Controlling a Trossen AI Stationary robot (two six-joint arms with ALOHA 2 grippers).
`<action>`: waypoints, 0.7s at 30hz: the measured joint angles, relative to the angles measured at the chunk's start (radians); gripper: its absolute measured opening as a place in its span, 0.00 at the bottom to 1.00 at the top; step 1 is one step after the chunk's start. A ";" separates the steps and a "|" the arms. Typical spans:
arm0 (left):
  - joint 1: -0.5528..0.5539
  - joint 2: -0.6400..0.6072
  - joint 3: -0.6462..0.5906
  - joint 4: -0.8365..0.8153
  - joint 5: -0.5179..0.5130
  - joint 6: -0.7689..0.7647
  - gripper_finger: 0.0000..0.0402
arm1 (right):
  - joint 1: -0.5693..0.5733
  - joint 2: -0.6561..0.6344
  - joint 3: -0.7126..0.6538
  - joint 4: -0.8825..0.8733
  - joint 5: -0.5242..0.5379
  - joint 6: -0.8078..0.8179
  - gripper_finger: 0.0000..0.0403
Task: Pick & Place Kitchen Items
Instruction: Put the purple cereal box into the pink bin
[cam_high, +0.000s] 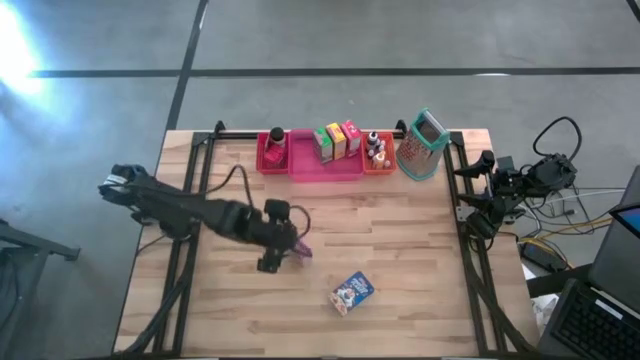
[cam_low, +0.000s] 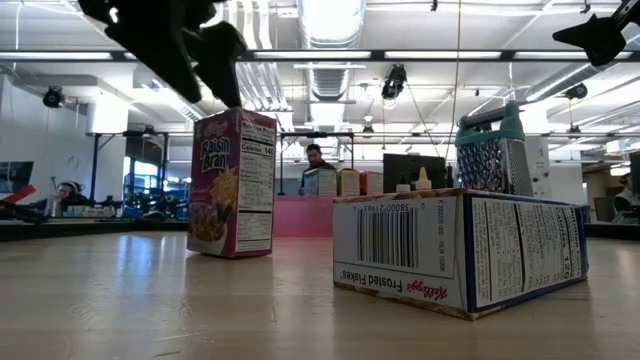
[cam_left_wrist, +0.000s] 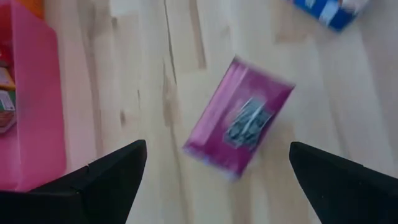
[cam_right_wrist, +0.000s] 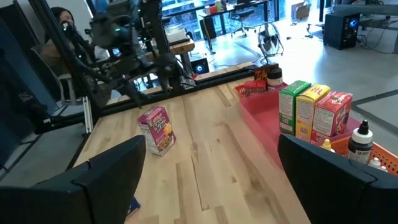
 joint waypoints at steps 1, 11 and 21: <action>0.025 -0.001 0.004 -0.020 0.023 0.038 0.99 | 0.000 0.000 0.000 0.000 0.000 0.000 0.90; 0.141 -0.002 0.015 -0.077 0.211 0.242 0.99 | 0.000 0.000 0.000 0.000 0.000 0.000 0.84; 0.139 0.030 0.013 -0.050 0.238 0.310 0.99 | 0.000 0.000 0.000 0.000 0.000 0.000 0.76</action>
